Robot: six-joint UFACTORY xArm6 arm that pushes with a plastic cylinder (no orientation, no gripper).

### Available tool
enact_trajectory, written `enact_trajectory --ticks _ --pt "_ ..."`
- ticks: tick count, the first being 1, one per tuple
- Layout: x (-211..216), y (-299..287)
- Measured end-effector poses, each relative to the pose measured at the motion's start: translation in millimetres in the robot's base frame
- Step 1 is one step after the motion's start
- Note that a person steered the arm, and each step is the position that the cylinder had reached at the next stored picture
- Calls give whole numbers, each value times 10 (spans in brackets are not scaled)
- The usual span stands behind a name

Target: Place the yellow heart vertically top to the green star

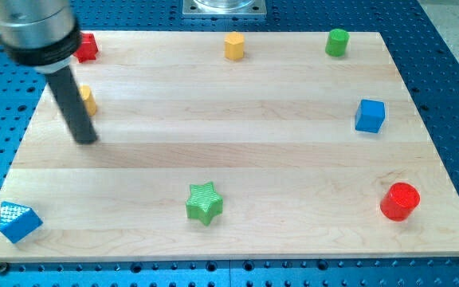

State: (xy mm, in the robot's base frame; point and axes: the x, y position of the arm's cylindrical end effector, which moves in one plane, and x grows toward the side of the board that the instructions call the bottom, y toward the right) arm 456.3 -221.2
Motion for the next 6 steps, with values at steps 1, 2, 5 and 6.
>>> enact_trajectory --ticks 1,2,5,6 --pt "-341 -430" --pt "-696 -149" --pt "-492 810" --pt "-892 707"
